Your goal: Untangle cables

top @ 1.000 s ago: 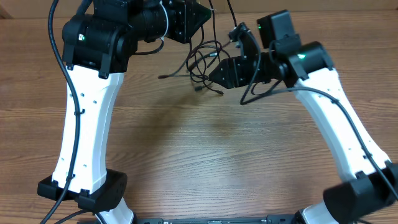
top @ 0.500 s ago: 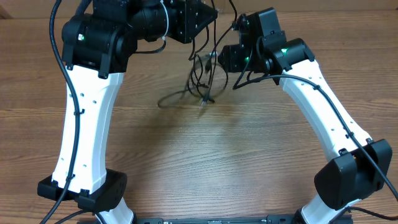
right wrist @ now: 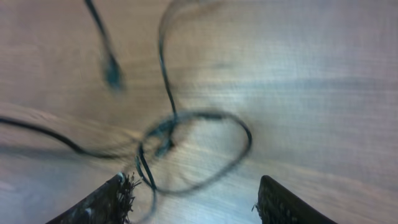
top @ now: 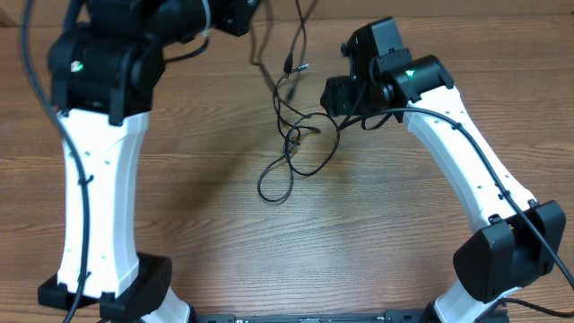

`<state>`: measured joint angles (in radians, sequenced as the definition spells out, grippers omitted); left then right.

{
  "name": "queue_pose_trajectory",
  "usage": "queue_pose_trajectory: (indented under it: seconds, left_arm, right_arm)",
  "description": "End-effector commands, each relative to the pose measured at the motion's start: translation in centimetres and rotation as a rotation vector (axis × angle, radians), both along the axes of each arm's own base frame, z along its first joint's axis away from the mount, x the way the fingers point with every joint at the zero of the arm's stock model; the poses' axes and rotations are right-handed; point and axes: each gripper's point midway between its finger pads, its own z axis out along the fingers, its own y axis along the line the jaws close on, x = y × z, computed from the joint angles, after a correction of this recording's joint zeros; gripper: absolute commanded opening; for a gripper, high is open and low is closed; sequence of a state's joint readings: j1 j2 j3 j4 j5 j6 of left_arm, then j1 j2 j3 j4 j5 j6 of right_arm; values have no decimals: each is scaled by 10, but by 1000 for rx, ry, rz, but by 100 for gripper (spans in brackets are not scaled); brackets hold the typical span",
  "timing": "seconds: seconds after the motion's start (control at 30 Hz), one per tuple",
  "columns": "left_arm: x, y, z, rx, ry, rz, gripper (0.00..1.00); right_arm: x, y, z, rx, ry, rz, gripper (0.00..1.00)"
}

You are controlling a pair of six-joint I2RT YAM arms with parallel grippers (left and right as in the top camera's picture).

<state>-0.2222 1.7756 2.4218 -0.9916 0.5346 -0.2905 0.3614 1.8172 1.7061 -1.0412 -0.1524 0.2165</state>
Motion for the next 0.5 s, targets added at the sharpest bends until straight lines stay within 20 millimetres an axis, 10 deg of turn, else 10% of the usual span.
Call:
queue_pose_trajectory:
  seconds: [0.0,0.17,0.4,0.43,0.47]
  left_arm:
    - [23,63,-29,172,66,382,4]
    - [37,101,-108,396,290,557,4]
    - [57,105,-205,559,535,542,6]
    - [58,105,-217,575,566,535,13]
    - [59,102,-236,594,619,513,42]
  right_arm:
    - [-10,-4,-4,-18,38,-4,64]
    - [-20,-8,-8,-35,81,-4,63]
    - [-26,-10,-11,-47,108,1,66]
    - [-27,-10,-11,-50,109,6,67]
    - [-26,-10,-11,-51,108,7,68]
